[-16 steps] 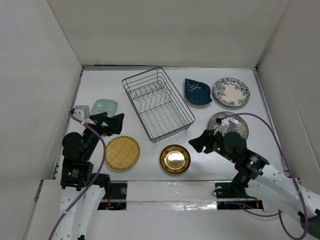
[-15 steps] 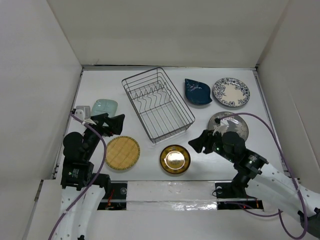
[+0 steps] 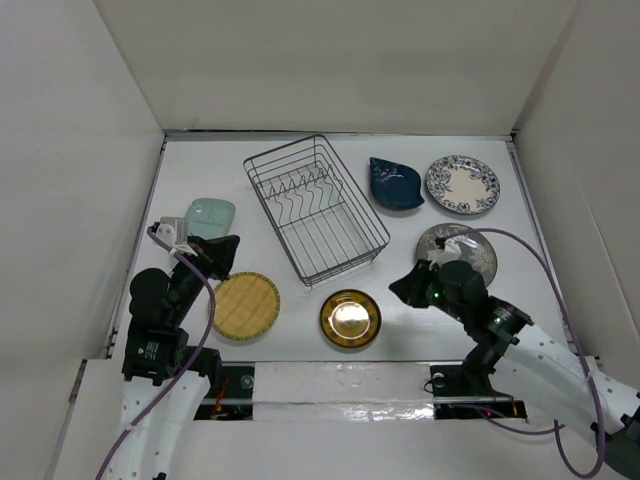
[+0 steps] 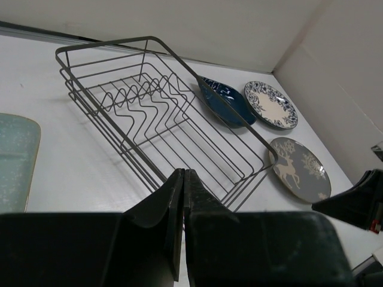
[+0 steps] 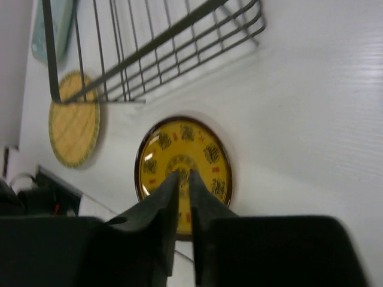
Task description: Load the plates into the dish rack
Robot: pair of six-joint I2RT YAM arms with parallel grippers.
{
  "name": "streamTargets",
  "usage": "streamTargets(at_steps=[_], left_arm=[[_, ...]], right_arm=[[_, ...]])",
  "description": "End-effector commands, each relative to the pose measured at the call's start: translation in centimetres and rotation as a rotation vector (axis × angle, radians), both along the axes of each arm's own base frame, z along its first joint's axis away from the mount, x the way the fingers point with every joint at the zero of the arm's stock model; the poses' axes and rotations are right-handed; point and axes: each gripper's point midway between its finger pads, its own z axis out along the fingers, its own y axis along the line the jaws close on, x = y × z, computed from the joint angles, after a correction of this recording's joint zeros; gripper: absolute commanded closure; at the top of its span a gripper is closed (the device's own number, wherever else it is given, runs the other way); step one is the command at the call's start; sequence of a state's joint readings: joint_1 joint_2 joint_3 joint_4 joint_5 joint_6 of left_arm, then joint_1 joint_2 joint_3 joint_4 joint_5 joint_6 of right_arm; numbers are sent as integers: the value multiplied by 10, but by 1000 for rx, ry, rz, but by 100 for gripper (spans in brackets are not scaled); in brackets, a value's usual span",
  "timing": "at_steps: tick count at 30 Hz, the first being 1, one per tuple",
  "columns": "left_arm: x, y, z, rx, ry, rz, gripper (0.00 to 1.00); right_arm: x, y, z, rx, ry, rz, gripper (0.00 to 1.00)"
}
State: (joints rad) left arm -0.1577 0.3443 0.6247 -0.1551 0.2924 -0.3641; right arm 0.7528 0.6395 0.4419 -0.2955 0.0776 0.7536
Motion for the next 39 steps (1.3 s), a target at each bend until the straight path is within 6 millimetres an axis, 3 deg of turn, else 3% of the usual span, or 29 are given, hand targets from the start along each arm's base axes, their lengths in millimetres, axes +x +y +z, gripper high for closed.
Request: streamTargets(at_steps=[1,3,5,7,8,10,11,12,13,14,16,18,19,20,21,23,24,25,26,27,28,30,31,34,35,39], left_arm=[[2,-6,2,-3,-22,-35,100],[1,-9,2,-4,-20,-44,100],[-1,-12,2,-4,-17,-58,100],[0,-14,0,-3,-5,-62,100],[-1,-16,0,-2,-5,-70,100],[-4,-21,-1,-3,-1,-91,99],[-3,-20,-1,-2,1,-88,98],[-5,-22,0,-4,0,-94,96],[-7,-25,0,-6,-1,-107,95],[-7,-24,0,-7,-2,-101,94],[-11,-26,2,-11,-9,-108,86],[-12,-26,3,-13,-11,-107,76],[-13,-25,4,-17,-19,-105,73],[-15,-27,5,-18,-23,-116,69],[-16,-27,6,-17,-27,-114,63],[-17,-25,8,-20,-34,-107,59],[-17,-25,8,-20,-37,-105,58],[-19,-26,9,-21,-40,-113,58],[-19,-26,9,-22,-43,-113,57],[-19,-26,9,-22,-42,-115,57],[-19,-26,9,-22,-42,-113,57],[-18,-26,8,-21,-39,-111,57],[-18,-26,8,-21,-39,-111,56],[-17,-26,8,-19,-37,-108,56],[-17,-26,7,-19,-33,-108,56],[-16,-25,7,-19,-33,-104,56]], right_arm=[[39,-43,21,17,-79,-279,77],[59,-65,25,9,-113,-395,60],[87,-95,43,25,-191,-528,54],[105,-107,50,37,-218,-570,49],[121,-126,66,60,-274,-644,47],[143,-142,64,64,-262,-703,42],[155,-150,80,110,-312,-738,41],[164,-170,80,124,-319,-808,40],[171,-176,83,146,-328,-826,39],[184,-185,81,158,-334,-862,38],[195,-225,82,126,-358,-1015,37],[207,-253,68,104,-337,-1089,37],[207,-281,63,85,-340,-1172,37],[211,-294,59,99,-329,-1192,37],[219,-305,34,93,-263,-1199,37],[233,-324,29,121,-254,-1182,37],[241,-328,0,111,-174,-1168,37],[250,-323,-7,140,-139,-1109,38],[262,-332,0,153,-155,-1099,38],[267,-336,-7,154,-133,-1095,38],[272,-330,-28,173,-70,-1043,39],[282,-335,-29,185,-57,-1031,40],[285,-330,-41,197,-29,-1004,41],[298,-321,-47,236,-3,-932,42],[302,-317,-60,265,31,-920,43],[311,-304,-74,354,78,-864,45]])
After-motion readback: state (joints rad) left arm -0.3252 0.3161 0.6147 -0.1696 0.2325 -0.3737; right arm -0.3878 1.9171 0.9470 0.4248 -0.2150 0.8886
